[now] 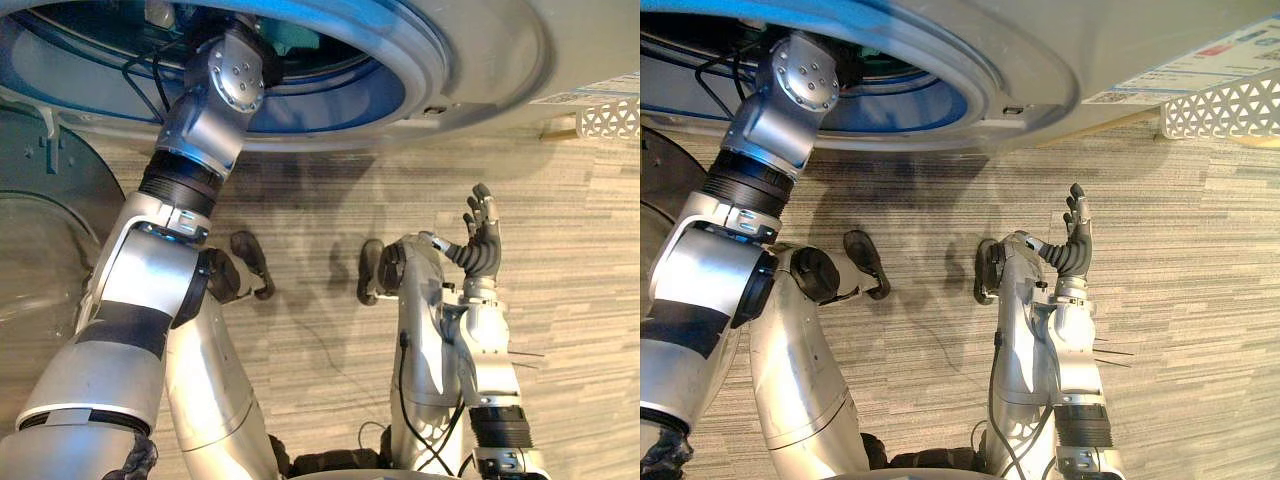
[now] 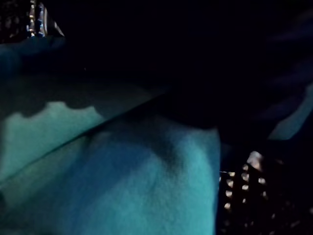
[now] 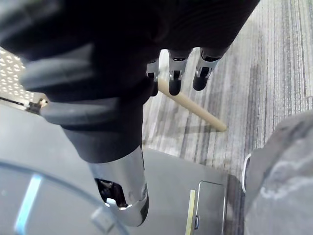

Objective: Pick up the laundry basket with both hands and put the clothes into the washing machine.

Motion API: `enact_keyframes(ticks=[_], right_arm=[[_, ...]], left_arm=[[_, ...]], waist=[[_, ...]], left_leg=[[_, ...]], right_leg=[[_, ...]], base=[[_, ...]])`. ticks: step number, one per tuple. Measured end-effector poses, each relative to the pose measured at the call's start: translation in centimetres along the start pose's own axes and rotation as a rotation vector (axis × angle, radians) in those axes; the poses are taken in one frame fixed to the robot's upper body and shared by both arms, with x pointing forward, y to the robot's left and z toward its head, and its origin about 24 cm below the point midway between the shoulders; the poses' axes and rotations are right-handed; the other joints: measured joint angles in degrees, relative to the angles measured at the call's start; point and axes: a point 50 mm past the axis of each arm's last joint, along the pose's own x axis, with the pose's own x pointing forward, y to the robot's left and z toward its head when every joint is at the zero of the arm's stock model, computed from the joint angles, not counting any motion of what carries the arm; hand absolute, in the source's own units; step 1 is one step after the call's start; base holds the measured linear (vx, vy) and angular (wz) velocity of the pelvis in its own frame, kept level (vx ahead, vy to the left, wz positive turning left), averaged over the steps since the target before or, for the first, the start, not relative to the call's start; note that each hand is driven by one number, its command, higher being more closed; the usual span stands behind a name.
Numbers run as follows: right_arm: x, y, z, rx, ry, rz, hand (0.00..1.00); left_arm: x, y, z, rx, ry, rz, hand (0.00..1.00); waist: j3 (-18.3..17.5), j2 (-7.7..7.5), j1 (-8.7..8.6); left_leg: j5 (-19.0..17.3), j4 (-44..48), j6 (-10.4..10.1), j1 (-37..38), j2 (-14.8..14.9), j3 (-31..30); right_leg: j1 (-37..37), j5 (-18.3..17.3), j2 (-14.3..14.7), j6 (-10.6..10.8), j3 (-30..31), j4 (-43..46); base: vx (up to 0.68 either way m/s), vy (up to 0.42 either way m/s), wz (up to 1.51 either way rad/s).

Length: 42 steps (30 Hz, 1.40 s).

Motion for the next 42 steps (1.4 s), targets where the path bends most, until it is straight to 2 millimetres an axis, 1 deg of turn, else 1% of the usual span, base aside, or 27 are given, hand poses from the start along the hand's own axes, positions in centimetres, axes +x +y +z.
enact_keyframes(ticks=[4,6,8,10,12,13,16,18,20,23,24,25,26,28,29,30,31,32,33,34,35,36,37,38,40,41,42], right_arm=[[-0.2,-0.2,-0.2,-0.013,0.008,0.017,0.0],[-0.3,-0.3,-0.3,-0.02,0.014,0.018,0.0],[-0.7,-0.5,-0.6,-0.028,0.027,0.015,0.0],[-0.9,-0.6,-0.8,-0.048,0.038,0.017,0.0],[-1.1,-0.7,-1.1,-0.057,0.051,0.016,0.0],[-1.1,-0.7,-1.2,-0.072,0.058,0.018,0.0],[-1.3,-0.4,-1.3,-0.086,0.066,0.024,0.0],[-1.5,-0.2,-1.5,-0.077,0.077,0.025,0.0],[-1.6,0.2,-1.5,-0.062,0.081,0.029,0.0],[-1.9,0.7,-1.7,-0.056,0.089,0.047,0.0],[-2.0,0.9,-1.7,-0.049,0.093,0.048,0.0],[-2.1,1.0,-1.8,-0.049,0.097,0.049,0.0],[-2.1,1.0,-1.8,-0.05,0.102,0.05,0.0],[-2.5,0.7,-2.3,-0.064,0.134,0.045,0.0],[-2.7,0.7,-2.5,-0.071,0.142,0.044,0.0],[-3.0,0.6,-2.9,-0.086,0.164,0.046,0.0],[-3.1,0.5,-3.1,-0.093,0.178,0.045,0.0],[-3.4,0.1,-3.6,-0.103,0.212,0.034,0.0],[-3.8,-0.2,-4.1,-0.11,0.242,0.023,0.0],[-4.3,-0.7,-5.3,-0.118,0.302,0.008,0.0],[-4.6,-0.9,-5.8,-0.123,0.331,0.002,0.0],[-5.3,-1.3,-6.7,-0.132,0.379,-0.007,0.0],[-6.6,-1.8,-8.0,-0.146,0.454,-0.015,0.0],[-7.3,-2.0,-8.6,-0.154,0.492,-0.017,0.0],[-9.9,-3.1,-10.4,-0.176,0.612,-0.038,0.0],[-10.5,-3.3,-10.8,-0.183,0.64,-0.042,0.0],[-11.4,-3.7,-11.4,-0.192,0.68,-0.044,0.0]], left_arm=[[-0.8,0.4,-0.3,-0.019,-0.013,0.025,0.0],[-1.6,1.2,-0.6,-0.07,-0.02,0.082,0.0],[-2.6,2.5,-1.3,-0.129,-0.011,0.177,0.0],[-3.5,3.2,-2.1,-0.16,0.007,0.24,0.0],[-4.0,3.2,-2.2,-0.164,0.012,0.259,0.0],[-4.6,3.5,-2.8,-0.174,0.03,0.289,0.0],[-5.3,4.0,-3.7,-0.184,0.075,0.342,0.0],[-5.7,4.3,-4.3,-0.191,0.103,0.372,0.0],[-6.1,4.0,-4.4,-0.221,0.127,0.398,0.0],[-7.2,3.2,-5.1,-0.294,0.199,0.444,0.0],[-8.0,2.4,-5.4,-0.338,0.234,0.444,0.0],[-9.0,1.2,-5.5,-0.401,0.266,0.442,0.0],[-9.7,0.6,-5.7,-0.43,0.297,0.45,0.0],[-13.2,-2.7,-6.5,-0.576,0.408,0.415,0.0],[-14.2,-3.6,-6.7,-0.619,0.448,0.41,0.0],[-16.4,-5.1,-7.2,-0.674,0.525,0.391,0.0],[-17.6,-5.9,-7.5,-0.708,0.566,0.378,0.0],[-20.1,-7.7,-7.8,-0.777,0.651,0.333,0.0],[-22.0,-9.0,-7.7,-0.823,0.707,0.291,0.0],[-25.5,-10.5,-7.9,-0.869,0.805,0.228,0.0],[-26.8,-11.0,-7.9,-0.878,0.838,0.201,0.0],[-28.6,-11.6,-7.8,-0.916,0.879,0.16,0.0],[-31.0,-12.3,-7.5,-0.943,0.927,0.101,0.0],[-32.3,-12.6,-7.4,-0.947,0.955,0.076,0.0],[-36.5,-13.7,-7.2,-0.96,1.058,-0.038,0.0],[-37.5,-14.0,-7.1,-0.961,1.085,-0.072,0.0],[-39.2,-14.4,-7.0,-0.959,1.132,-0.118,0.0]], waist=[[0.0,0.0,0.19],[0.0,0.0,0.27],[-0.01,0.02,0.35],[-0.01,0.03,0.37],[-0.03,0.04,0.79],[-0.06,0.03,0.98],[-0.12,0.07,1.32],[-0.23,0.14,1.81],[-0.39,0.18,1.82],[-0.86,0.4,1.56],[-1.2,0.22,1.4],[-2.36,0.29,1.37],[-3.16,0.36,1.37],[-5.88,0.37,1.7],[-6.08,0.39,2.03],[-6.87,0.5,2.42],[-6.97,0.52,2.64],[-7.01,0.55,3.41],[-7.12,0.54,3.87],[-7.14,0.54,4.37],[-7.16,0.57,4.57],[-7.31,0.61,5.16],[-9.02,0.63,5.55],[-10.09,0.7,5.58],[-13.26,0.92,6.05],[-14.09,1.12,6.23],[-15.12,1.78,6.53]], left_leg=[[0.01,0.54,-0.02,0.05,-0.5,-0.19],[0.03,0.56,-0.05,0.27,-0.96,-0.49],[0.15,0.46,-0.22,0.46,-1.23,-1.0],[0.4,0.1,-0.68,0.83,-2.04,-1.49],[0.56,-0.41,-0.94,1.45,-2.26,-1.41],[0.8,-1.19,-1.32,2.18,-2.64,-1.44],[1.37,-2.9,-2.11,3.13,-3.0,-1.74],[1.81,-3.96,-2.1,3.77,-3.02,-2.02],[2.12,-4.89,-2.08,4.37,-3.02,-2.25],[2.27,-5.64,-2.39,5.68,-2.99,-3.02],[2.24,-6.06,-2.46,6.46,-2.98,-3.29],[2.29,-6.6,-2.6,6.73,-2.94,-3.38],[2.35,-6.86,-2.7,6.77,-2.93,-3.39],[2.27,-7.36,-3.1,7.58,-2.89,-3.59],[2.1,-7.41,-3.45,8.17,-2.82,-3.83],[1.84,-7.65,-3.93,9.05,-2.83,-4.48],[1.85,-7.94,-4.02,9.78,-2.85,-4.72],[1.81,-9.08,-4.35,11.84,-2.98,-4.85],[1.89,-10.35,-4.78,13.71,-3.15,-4.8],[2.23,-12.98,-5.41,18.14,-3.77,-4.69],[2.39,-14.34,-5.68,20.25,-4.06,-4.64],[2.65,-16.65,-6.07,23.79,-4.11,-4.41],[3.06,-19.99,-6.76,27.81,-4.33,-4.35],[3.28,-21.88,-7.1,29.82,-4.52,-4.19],[4.83,-30.12,-7.53,39.81,-4.98,-2.67],[5.3,-32.28,-7.44,42.25,-4.98,-2.31],[5.96,-36.11,-7.62,46.84,-4.97,-1.78]], right_leg=[[0.21,-0.73,-0.74,-0.33,-0.15,1.28],[0.65,-1.06,-1.01,-0.54,-0.37,1.59],[1.25,-1.3,-1.65,-0.99,-1.11,1.62],[2.02,-1.75,-1.84,-1.16,-1.55,1.65],[2.61,-2.06,-1.93,-0.96,-1.55,1.54],[3.28,-2.21,-2.26,-1.15,-1.72,1.1],[4.48,-2.27,-2.62,-1.53,-2.4,-0.25],[5.27,-2.16,-2.62,-1.94,-2.95,-1.28],[6.05,-2.07,-2.6,-2.18,-3.48,-2.26],[7.95,-2.39,-2.46,-2.87,-4.57,-3.3],[8.84,-2.51,-2.45,-3.12,-4.93,-3.65],[9.1,-2.59,-2.45,-3.28,-5.17,-4.11],[9.1,-2.61,-2.44,-3.31,-5.23,-4.29],[9.78,-3.01,-2.42,-4.06,-5.61,-4.51],[10.48,-3.14,-2.4,-4.22,-5.85,-4.57],[11.74,-3.4,-2.33,-4.65,-6.57,-4.88],[12.67,-3.51,-2.33,-4.8,-6.9,-5.16],[14.88,-3.72,-2.44,-5.06,-7.4,-6.11],[16.73,-3.76,-2.55,-5.12,-7.68,-7.11],[21.19,-3.82,-2.7,-5.02,-8.19,-9.65],[23.35,-3.97,-2.73,-4.72,-8.45,-10.89],[26.99,-3.91,-2.75,-4.67,-9.0,-13.27],[31.28,-3.61,-2.74,-4.73,-9.95,-16.82],[33.47,-3.32,-2.76,-4.8,-10.45,-18.78],[43.41,-1.68,-2.72,-4.26,-11.71,-27.19],[45.86,-1.16,-2.63,-4.23,-12.12,-29.62],[50.5,0.09,-2.38,-4.14,-12.8,-34.08]], base=[[0.03,-0.021,0.13],[0.04,-0.022,0.11],[0.05,-0.025,0.08],[0.03,-0.022,0.16],[0.03,-0.04,0.18],[0.03,-0.04,0.13],[0.04,-0.031,0.11],[0.05,-0.034,0.02],[0.08,-0.036,-0.01],[0.07,-0.033,0.0],[0.06,-0.051,0.05],[0.05,-0.055,0.04],[0.05,-0.073,0.02],[0.04,-0.063,0.03],[0.04,-0.068,0.04],[0.03,-0.055,0.05],[0.04,-0.093,0.13],[0.03,-0.073,0.18],[0.07,-0.129,0.29],[0.06,-0.091,0.28],[0.1,-0.11,0.29],[0.08,-0.072,0.26],[0.12,-0.088,0.26],[0.11,-0.064,0.32],[0.18,-0.075,0.26],[0.22,-0.055,0.12],[0.2,-0.002,0.05]])
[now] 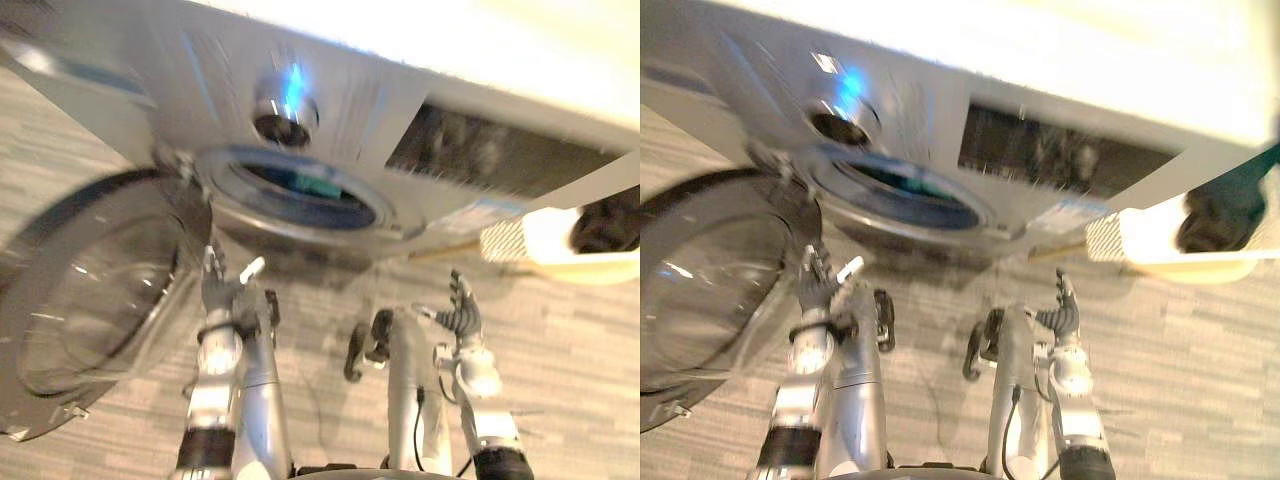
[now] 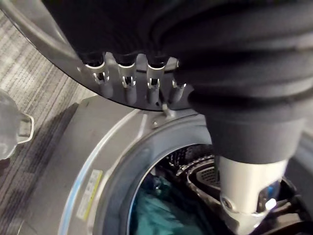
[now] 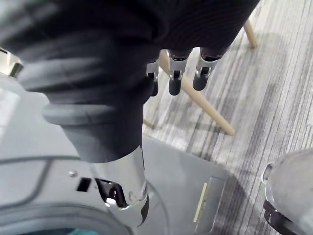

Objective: Pick up the laundry basket with both hands and put the clothes into the washing machine.

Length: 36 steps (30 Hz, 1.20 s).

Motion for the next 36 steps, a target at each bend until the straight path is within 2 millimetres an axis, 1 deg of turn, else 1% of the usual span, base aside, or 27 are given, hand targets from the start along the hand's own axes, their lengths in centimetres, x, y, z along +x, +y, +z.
enact_keyframes(ticks=[2,4,5,7,8,10,12,13,14,16,19,21,22,23,24,25,26,27,28,29,30,31,32,33,34,35,36], right_arm=[[-0.4,0.0,-1.3,-0.002,0.054,0.003,0.0],[-0.7,0.2,-2.7,0.026,0.12,0.008,0.0],[-0.7,0.3,-3.1,0.029,0.136,0.008,0.0],[-1.3,0.3,-4.9,0.045,0.218,0.004,0.0],[-1.4,0.2,-5.4,0.053,0.242,-0.003,0.0],[-1.8,0.0,-7.0,0.048,0.319,-0.014,0.0],[-2.0,-0.4,-8.3,0.04,0.387,-0.028,0.0],[-1.9,-0.7,-8.8,0.029,0.412,-0.03,0.0],[-1.8,-1.2,-9.4,0.011,0.449,-0.039,0.0],[-1.6,-1.7,-9.6,0.01,0.466,-0.054,0.0],[-1.4,-2.2,-9.6,0.058,0.473,-0.09,0.0],[-0.8,-2.0,-9.1,0.077,0.456,-0.093,0.0],[-0.3,-1.7,-8.7,0.087,0.445,-0.086,0.0],[0.0,-1.5,-8.4,0.091,0.44,-0.08,0.0],[0.7,-0.8,-7.6,0.093,0.415,-0.058,0.0],[1.2,-0.2,-7.0,0.093,0.394,-0.036,0.0],[1.4,0.0,-6.6,0.097,0.384,-0.034,0.0],[1.4,-0.1,-6.8,0.093,0.391,-0.036,0.0],[1.7,-0.3,-6.6,0.085,0.389,-0.039,0.0],[2.0,-0.3,-6.3,0.082,0.381,-0.04,0.0],[2.2,-0.1,-6.1,0.076,0.377,-0.034,0.0],[2.0,0.0,-6.3,0.064,0.384,-0.037,0.0],[1.8,-0.2,-6.6,0.058,0.395,-0.038,0.0],[1.4,-0.5,-7.1,0.048,0.412,-0.042,0.0],[0.8,-0.9,-7.9,0.037,0.435,-0.053,0.0],[0.7,-1.3,-8.0,0.029,0.439,-0.063,0.0],[0.2,-1.5,-8.6,0.014,0.456,-0.066,0.0]], left_arm=[[-0.9,0.4,-2.2,0.024,0.088,-0.014,0.0],[-1.4,0.8,-4.6,0.052,0.192,-0.033,0.0],[-1.6,0.9,-5.0,0.065,0.211,-0.037,0.0],[-2.1,1.2,-6.8,0.112,0.289,-0.05,0.0],[-2.3,1.2,-7.3,0.129,0.31,-0.053,0.0],[-2.8,1.2,-8.5,0.179,0.365,-0.068,0.0],[-3.2,1.2,-9.7,0.205,0.423,-0.087,0.0],[-3.1,1.1,-10.0,0.218,0.44,-0.094,0.0],[-3.1,1.0,-10.4,0.231,0.462,-0.102,0.0],[-3.2,1.1,-10.9,0.249,0.488,-0.106,0.0],[-3.3,1.3,-11.3,0.266,0.512,-0.108,0.0],[-3.2,1.5,-11.5,0.277,0.525,-0.109,0.0],[-2.9,1.6,-11.5,0.287,0.527,-0.11,0.0],[-2.9,1.7,-11.5,0.292,0.53,-0.109,0.0],[-2.7,2.0,-11.4,0.304,0.531,-0.107,0.0],[-2.5,1.9,-11.3,0.315,0.527,-0.113,0.0],[-2.3,1.8,-11.2,0.32,0.526,-0.116,0.0],[-1.8,1.6,-10.8,0.319,0.506,-0.117,0.0],[-1.8,1.5,-10.8,0.315,0.51,-0.116,0.0],[-1.8,1.5,-10.8,0.314,0.508,-0.117,0.0],[-1.8,1.8,-10.8,0.319,0.509,-0.111,0.0],[-1.6,2.2,-10.6,0.33,0.506,-0.104,0.0],[-1.5,2.3,-10.6,0.334,0.503,-0.102,0.0],[-1.5,2.5,-10.6,0.34,0.506,-0.101,0.0],[-1.9,2.0,-10.9,0.331,0.514,-0.112,0.0],[-1.9,1.6,-10.9,0.321,0.511,-0.119,0.0],[-1.6,1.7,-10.6,0.321,0.493,-0.119,0.0]], waist=[[-1.79,0.62,0.11],[-2.01,0.81,0.1],[-2.31,0.9,0.09],[-5.59,1.0,0.01],[-6.06,1.13,0.04],[-7.95,1.95,-0.4],[-9.68,3.04,-0.93],[-9.94,3.51,-1.53],[-10.3,4.36,-1.39],[-10.46,4.99,-1.6],[-10.48,4.95,-1.56],[-10.42,4.9,-1.7],[-10.27,4.95,-1.68],[-10.2,5.08,-1.62],[-10.02,5.13,-1.39],[-9.47,4.93,-1.47],[-8.89,5.36,-1.57],[-8.83,4.13,-1.24],[-8.36,5.06,-1.19],[-8.01,5.77,-1.11],[-7.9,6.09,-1.21],[-7.46,5.2,-1.16],[-7.22,5.35,-1.28],[-7.28,5.18,-1.63],[-8.11,7.77,-1.19],[-8.23,7.67,-1.69],[-7.73,6.61,-2.84]], left_leg=[[1.82,-5.59,-0.03,5.92,-0.02,1.21],[3.67,-13.11,0.1,14.95,-0.16,3.54],[4.04,-14.75,0.05,16.71,-0.14,3.97],[5.85,-21.62,0.0,21.93,-0.06,5.82],[6.39,-23.54,-0.1,23.71,-0.09,6.47],[8.0,-29.07,-0.27,27.98,-0.2,7.96],[10.27,-34.52,-0.46,31.14,-1.64,8.84],[11.51,-36.54,-0.37,31.92,-2.42,7.73],[12.31,-40.17,-0.84,33.74,-3.22,5.22],[13.01,-43.65,-0.83,36.29,-3.35,6.32],[13.3,-46.9,-0.53,40.23,-3.47,10.76],[13.38,-47.56,-0.4,40.51,-3.62,13.84],[13.28,-47.55,-0.31,40.2,-3.51,15.46],[13.13,-47.58,-0.11,39.99,-3.31,16.15],[12.42,-47.77,0.96,39.39,-2.86,16.81],[12.37,-48.42,1.09,39.6,-1.3,21.19],[12.38,-48.3,1.09,39.67,-1.13,23.39],[12.24,-47.88,1.15,41.38,-0.89,28.77],[10.76,-46.46,1.66,42.63,0.63,33.94],[10.07,-46.09,1.88,43.47,1.64,36.67],[9.57,-46.09,0.92,45.14,2.38,41.18],[8.38,-45.23,-1.09,46.59,1.97,43.3],[7.9,-44.75,-1.73,46.94,1.99,43.11],[6.83,-43.87,-2.41,47.58,3.12,42.99],[5.42,-41.75,-2.46,47.05,6.69,43.27],[3.27,-36.95,-0.9,46.37,9.18,43.67],[1.61,-27.81,0.89,44.9,11.54,42.51]], right_leg=[[5.74,2.38,0.67,-0.13,-0.22,-6.07],[13.92,4.91,1.16,0.52,-0.26,-14.06],[15.57,5.6,1.51,0.56,-0.23,-16.0],[20.03,8.58,2.52,1.02,0.26,-23.83],[21.53,9.5,2.73,1.08,0.4,-26.04],[25.42,12.49,3.71,1.53,1.0,-33.17],[28.23,15.92,4.23,2.02,2.56,-40.29],[29.17,17.5,4.52,2.2,3.08,-43.2],[30.31,20.14,5.39,2.6,4.9,-47.39],[32.48,23.3,5.8,2.91,7.01,-52.24],[33.64,26.87,5.98,3.4,12.21,-56.9],[31.72,29.0,6.03,4.01,16.3,-58.34],[29.28,31.48,6.45,4.39,18.6,-58.93],[27.96,33.36,6.94,4.49,18.74,-59.32],[25.49,38.71,8.05,3.92,16.4,-61.36],[25.16,42.19,8.14,0.24,9.2,-65.27],[24.61,39.39,7.48,-2.88,1.65,-62.63],[24.11,30.19,4.93,-7.07,-14.49,-55.54],[25.61,25.62,2.68,-7.16,-25.62,-53.21],[25.96,24.28,1.51,-7.86,-30.14,-51.72],[26.57,23.58,-0.98,-8.83,-35.43,-49.66],[26.69,25.76,-1.68,-3.97,-35.36,-49.76],[26.41,25.77,-0.34,-3.66,-33.14,-50.25],[26.44,25.4,3.06,-3.43,-29.85,-52.37],[26.29,22.12,5.34,-3.72,-29.2,-50.83],[24.88,20.03,4.38,-7.51,-25.62,-43.54],[26.21,17.44,3.22,-2.7,-22.07,-42.22]], base=[[0.21,0.033,-0.01],[0.2,0.05,-0.09],[0.16,0.03,-0.15],[0.16,0.027,-0.24],[0.15,0.03,-0.25],[0.15,0.05,-0.28],[0.13,0.077,-0.29],[0.15,0.049,-0.47],[0.12,0.025,-0.57],[0.13,0.062,-0.71],[0.02,0.069,-0.76],[-0.06,0.063,-1.27],[-0.09,0.055,-1.51],[-0.11,0.039,-1.97],[-0.13,0.024,-2.14],[-0.13,-0.025,-2.07],[-0.15,-0.069,-1.98],[-0.14,-0.063,-2.07],[-0.19,-0.054,-2.26],[-0.14,-0.038,-2.35],[-0.11,-0.096,-2.26],[-0.06,-0.143,-2.16],[-0.05,-0.199,-1.86],[0.0,-0.255,-1.7],[0.04,-0.199,-1.53],[0.15,-0.188,-0.94],[0.11,-0.198,-1.02]])
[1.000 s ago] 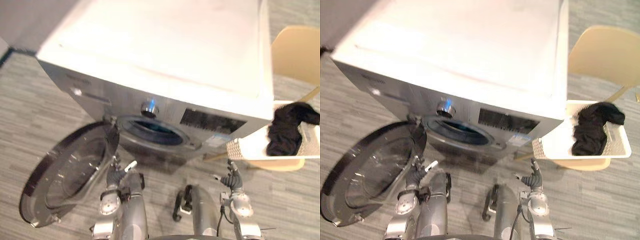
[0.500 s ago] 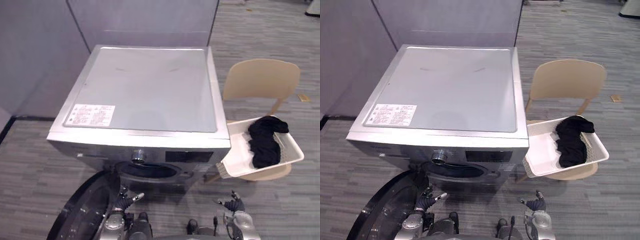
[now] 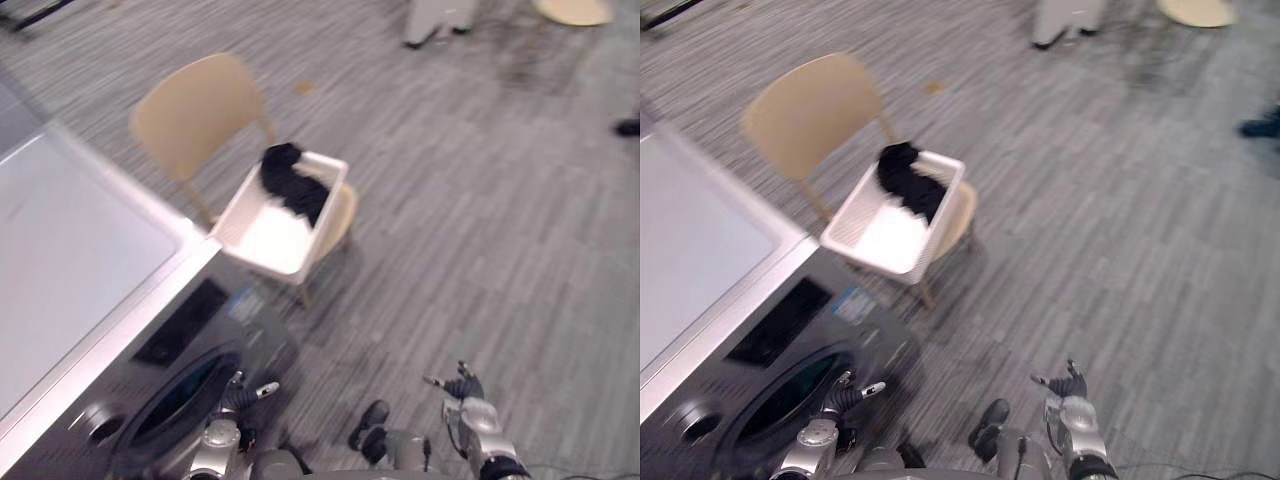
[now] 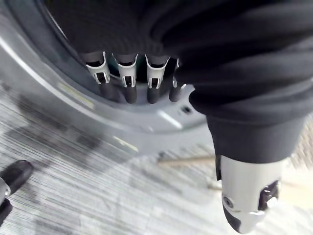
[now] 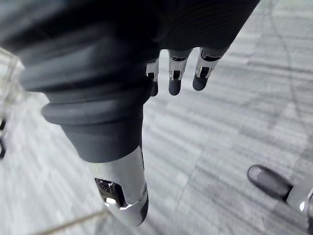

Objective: Pick up the laundry basket with both hands and put the clothes into the washing machine.

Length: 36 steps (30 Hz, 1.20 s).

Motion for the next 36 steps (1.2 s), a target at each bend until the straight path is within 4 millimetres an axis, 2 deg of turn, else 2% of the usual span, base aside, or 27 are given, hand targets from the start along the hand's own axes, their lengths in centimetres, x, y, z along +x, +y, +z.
enact_keyframes(ticks=[1,2,3,5,7,8,9,11,12,13,14,15,16,17,18,19,22,24,25,27,28,29,30,32,33,35,36], right_arm=[[0.1,0.1,0.1,-0.033,0.003,0.008,0.0],[0.1,0.4,0.4,-0.038,-0.007,0.017,0.0],[0.2,0.6,0.5,-0.045,-0.012,0.024,0.0],[0.2,0.7,0.6,-0.048,-0.009,0.026,0.0],[0.2,1.2,0.8,-0.039,-0.014,0.038,0.0],[0.2,1.5,1.0,-0.033,-0.019,0.044,0.0],[0.1,1.9,0.9,-0.028,-0.016,0.053,0.0],[0.1,2.4,1.3,-0.02,-0.028,0.064,0.0],[0.1,2.4,1.4,-0.021,-0.029,0.065,0.0],[0.1,2.7,1.4,-0.019,-0.029,0.072,0.0],[0.0,3.1,1.4,-0.012,-0.03,0.081,0.0],[-0.2,3.5,1.1,-0.004,-0.024,0.089,0.0],[-0.3,3.6,1.0,-0.001,-0.023,0.091,0.0],[-0.4,3.7,0.9,-0.001,-0.022,0.094,0.0],[-0.6,3.6,0.3,0.002,-0.006,0.096,0.0],[-0.7,3.5,-0.1,0.001,0.006,0.091,0.0],[-0.8,3.9,0.8,0.022,-0.035,0.107,0.0],[-0.8,3.8,1.4,0.032,-0.066,0.108,0.0],[-0.9,3.3,1.6,0.053,-0.079,0.09,0.0],[-0.9,2.7,1.2,0.065,-0.071,0.069,0.0],[-1.3,2.5,0.3,0.069,-0.049,0.058,0.0],[-1.3,2.5,0.2,0.072,-0.046,0.051,0.0],[-1.1,1.9,0.7,0.07,-0.058,0.033,0.0],[-0.9,1.3,1.3,0.087,-0.085,0.012,0.0],[-0.9,1.4,2.3,0.096,-0.122,0.014,0.0],[-0.9,1.3,3.0,0.105,-0.156,0.009,0.0],[-0.9,1.0,3.3,0.113,-0.169,-0.004,0.0]], left_arm=[[-0.2,-0.7,-0.4,-0.026,0.018,-0.008,0.0],[-0.3,-0.8,-0.7,-0.033,0.027,-0.01,0.0],[-0.6,-1.2,-1.1,-0.057,0.04,-0.015,0.0],[-0.9,-1.9,-1.3,-0.116,0.043,-0.018,0.0],[-1.2,-1.8,-1.6,-0.146,0.044,0.008,0.0],[-1.2,-1.6,-1.5,-0.155,0.04,0.017,0.0],[-1.3,-1.1,-1.7,-0.169,0.044,0.037,0.0],[-1.1,-0.7,-1.4,-0.163,0.032,0.052,0.0],[-1.0,-0.6,-0.9,-0.171,0.019,0.061,0.0],[-1.1,-0.4,-1.2,-0.183,0.027,0.074,0.0],[-1.3,-0.2,-1.8,-0.199,0.045,0.09,0.0],[-1.6,-0.1,-2.5,-0.221,0.067,0.098,0.0],[-1.7,0.0,-2.7,-0.202,0.071,0.094,0.0],[-1.7,0.1,-2.7,-0.192,0.067,0.091,0.0],[-1.6,0.4,-2.6,-0.175,0.064,0.092,0.0],[-1.6,0.4,-2.6,-0.167,0.065,0.091,0.0],[-1.5,0.3,-1.7,-0.175,0.031,0.089,0.0],[-1.1,-0.1,-0.5,-0.2,-0.004,0.082,0.0],[-0.7,-0.5,0.7,-0.224,-0.031,0.076,0.0],[-0.4,-1.1,1.4,-0.258,-0.045,0.077,0.0],[-0.4,-0.9,1.7,-0.259,-0.054,0.09,0.0],[-0.3,-1.4,1.9,-0.271,-0.053,0.083,0.0],[-0.5,-2.1,2.0,-0.293,-0.054,0.072,0.0],[-0.6,-2.6,2.3,-0.312,-0.066,0.068,0.0],[-0.6,-2.2,2.3,-0.325,-0.065,0.084,0.0],[-0.6,-2.0,2.2,-0.337,-0.062,0.105,0.0],[-0.7,-2.0,2.2,-0.341,-0.067,0.106,0.0]], waist=[[0.75,1.36,0.26],[0.95,0.95,0.21],[1.15,0.43,0.51],[1.81,0.66,3.08],[2.45,0.65,3.54],[2.76,1.2,3.9],[3.2,0.12,5.24],[2.63,0.13,5.89],[2.89,0.16,5.8],[3.0,0.0,6.09],[3.38,-0.63,6.34],[3.15,-0.54,6.0],[3.07,-1.18,5.66],[3.02,-2.16,5.41],[3.26,-3.36,4.43],[3.37,-3.19,3.81],[3.97,-2.1,3.02],[4.08,-1.9,3.08],[4.07,-1.94,2.97],[3.87,-2.31,3.01],[3.61,-3.51,3.09],[4.18,-2.67,3.22],[4.18,-0.02,3.57],[3.39,1.04,4.8],[3.13,1.45,4.83],[3.38,0.99,5.36],[3.37,-0.04,6.12]], left_leg=[[-2.42,12.22,3.35,-4.84,2.81,-11.02],[-2.52,14.31,2.73,-7.06,0.32,-16.57],[-2.55,14.9,2.06,-9.71,-4.07,-23.03],[-1.94,9.36,0.91,-13.0,-12.39,-30.86],[-0.16,0.24,-1.18,-15.98,-16.96,-33.82],[3.3,-4.13,-1.08,-16.93,-18.41,-34.7],[9.9,-8.54,-0.71,-15.82,-19.61,-34.13],[10.58,-9.31,2.46,-15.18,-20.81,-32.77],[8.84,-5.34,5.58,-16.28,-20.24,-32.73],[7.73,-3.54,7.24,-16.26,-19.91,-32.55],[6.46,-1.58,7.85,-15.9,-19.69,-31.87],[3.5,-3.48,7.28,-12.29,-19.57,-31.45],[1.7,-5.45,8.13,-8.62,-20.51,-31.55],[1.54,-6.15,8.44,-7.39,-21.73,-32.04],[0.54,-7.23,10.14,-4.65,-23.89,-33.7],[0.13,-7.9,10.73,-1.93,-24.93,-35.93],[0.13,-11.28,10.74,3.64,-25.4,-42.64],[0.13,-11.29,10.73,3.92,-25.63,-47.31],[-0.17,-10.21,10.18,3.54,-25.9,-52.84],[-1.36,-7.34,8.0,3.08,-26.36,-58.2],[-3.93,-3.81,3.66,2.62,-27.76,-62.27],[-5.59,-2.94,2.1,2.69,-27.53,-63.6],[-5.5,-1.8,1.48,1.64,-25.69,-65.86],[-3.58,-2.25,-1.82,-0.29,-24.36,-67.97],[-1.77,-2.65,-4.17,-1.45,-23.05,-68.4],[1.6,-2.21,-5.6,-2.34,-21.49,-66.4],[3.8,-2.85,-5.96,-3.23,-20.32,-62.25]], right_leg=[[1.68,0.7,4.7,-1.2,4.99,-2.05],[2.29,1.15,5.16,-2.17,6.21,-3.28],[3.17,2.24,5.53,-2.99,8.29,-4.83],[6.8,4.17,6.84,-2.21,14.98,-8.61],[9.52,4.13,7.13,-2.21,18.58,-11.03],[10.95,4.14,7.11,-1.91,20.22,-12.16],[12.66,4.61,6.66,-0.98,22.75,-14.22],[14.13,6.02,5.41,1.35,24.26,-17.51],[14.75,6.89,5.54,2.77,24.51,-18.66],[15.43,7.02,5.53,3.14,24.87,-18.47],[15.83,6.16,5.04,4.52,25.7,-15.53],[13.67,3.62,4.44,8.44,25.63,-5.89],[7.88,2.19,2.46,11.01,25.47,9.58],[4.54,2.93,0.78,11.76,25.32,18.13],[-0.64,2.5,-1.82,11.29,24.78,31.36],[-3.1,1.41,-3.37,9.38,23.44,36.55],[-6.91,-0.72,-3.95,6.04,18.38,29.42],[-8.79,-0.61,-2.32,6.12,19.52,20.55],[-10.45,0.38,0.21,7.22,25.34,12.28],[-10.64,3.5,2.04,8.36,32.92,5.52],[-8.09,10.88,0.76,8.88,37.8,-1.21],[-7.44,10.86,-0.01,9.03,36.33,0.73],[-7.08,9.79,0.19,7.82,32.83,2.87],[-6.01,6.85,-1.3,5.98,26.29,3.8],[-4.09,5.95,-2.05,4.48,21.61,3.7],[0.75,5.2,-3.24,3.22,15.3,2.67],[3.84,5.05,-4.39,2.98,11.48,1.93]], base=[[0.12,-0.199,-1.08],[0.11,-0.177,-1.45],[0.16,-0.074,-1.17],[0.25,-0.001,-1.53],[0.24,0.078,-1.11],[0.34,0.143,-1.16],[0.32,0.125,-0.95],[0.41,0.16,-0.46],[0.38,0.193,-0.19],[0.29,0.178,-0.3],[0.31,0.171,-0.36],[0.47,0.275,-0.22],[0.39,0.233,-0.01],[0.48,0.235,0.45],[0.42,0.116,0.84],[0.51,0.129,0.97],[0.44,0.028,1.1],[0.41,-0.081,1.45],[0.48,-0.189,1.88],[0.46,-0.278,2.15],[0.44,-0.358,2.33],[0.43,-0.37,2.22],[0.27,-0.301,1.77],[0.29,-0.333,1.76],[0.27,-0.37,1.97],[0.19,-0.267,2.07],[0.11,-0.114,2.17]])
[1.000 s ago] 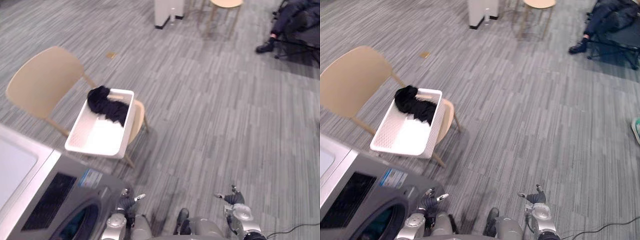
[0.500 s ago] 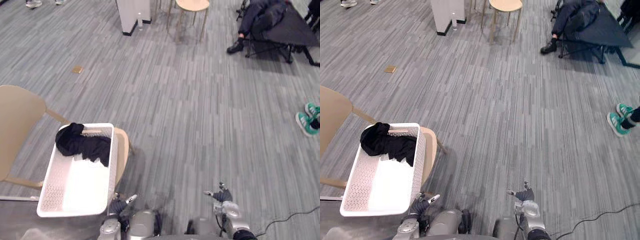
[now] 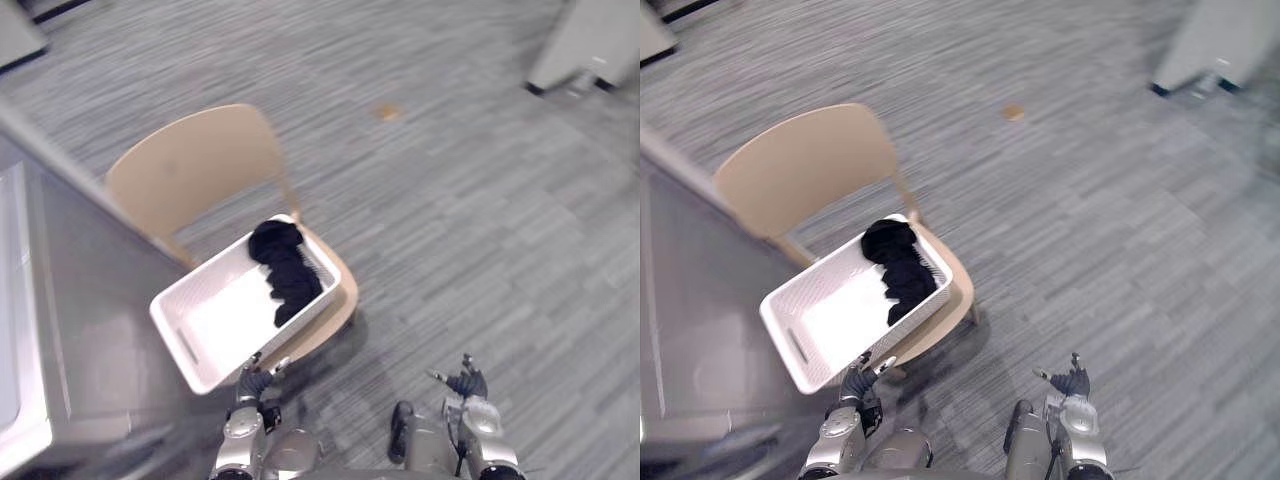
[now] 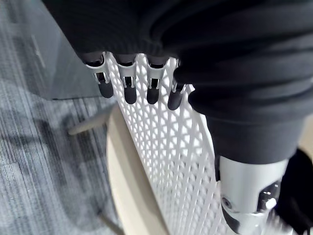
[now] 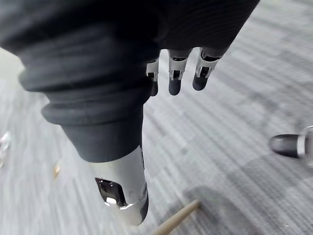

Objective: Pick up the laundry basket with both hands and put the clothes into the washing machine.

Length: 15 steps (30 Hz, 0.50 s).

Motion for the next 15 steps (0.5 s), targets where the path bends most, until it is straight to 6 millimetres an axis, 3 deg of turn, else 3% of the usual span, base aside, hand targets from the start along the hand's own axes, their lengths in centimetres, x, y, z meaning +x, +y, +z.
enact_keyframes(ticks=[3,6,9,11,14,15], right_arm=[[0.4,-0.5,0.8,0.024,-0.028,-0.035,0.0],[1.1,-0.1,1.8,0.037,-0.04,-0.034,0.0],[1.1,0.2,1.4,0.034,-0.02,-0.027,0.0],[1.4,0.0,1.6,0.023,-0.017,-0.033,0.0],[1.4,-0.7,1.4,-0.031,-0.008,-0.055,0.0],[1.4,-0.8,1.6,-0.044,-0.02,-0.058,0.0]], left_arm=[[-0.2,0.3,0.0,-0.012,-0.015,0.008,0.0],[-0.5,1.0,-0.7,0.017,-0.001,0.016,0.0],[-1.0,2.1,-2.2,0.066,0.05,0.025,0.0],[-1.1,3.0,-2.9,0.089,0.08,0.038,0.0],[-1.4,3.5,-3.8,0.119,0.106,0.038,0.0],[-1.5,3.8,-3.9,0.138,0.109,0.035,0.0]], waist=[[-1.23,-0.93,0.0],[-1.34,-1.38,0.34],[-1.98,-2.24,1.66],[-2.15,-2.69,1.47],[-1.67,-3.43,0.43],[-1.53,-3.71,-0.68]], left_leg=[[2.73,-3.97,2.45,-2.67,3.87,16.27],[2.9,-5.96,2.71,-4.39,4.83,24.16],[3.41,-6.74,3.53,-4.02,3.43,25.52],[3.91,-8.19,4.35,-3.75,2.15,25.51],[3.63,-9.64,5.59,0.44,0.09,25.02],[2.88,-9.96,6.8,1.98,-0.35,24.35]], right_leg=[[4.56,-0.03,-1.3,-0.06,-8.11,-3.68],[7.77,0.54,-1.75,0.89,-13.23,-6.95],[9.73,1.52,-2.45,2.44,-14.26,-9.27],[8.52,1.49,-4.38,2.49,-14.26,-6.45],[4.73,1.94,-10.58,1.75,-10.74,10.83],[2.54,3.64,-11.81,-0.88,-6.68,17.46]], base=[[0.09,-0.022,1.98],[0.05,0.08,1.27],[0.06,0.151,0.46],[0.07,0.134,0.08],[0.02,0.102,0.22],[0.05,0.058,0.46]])
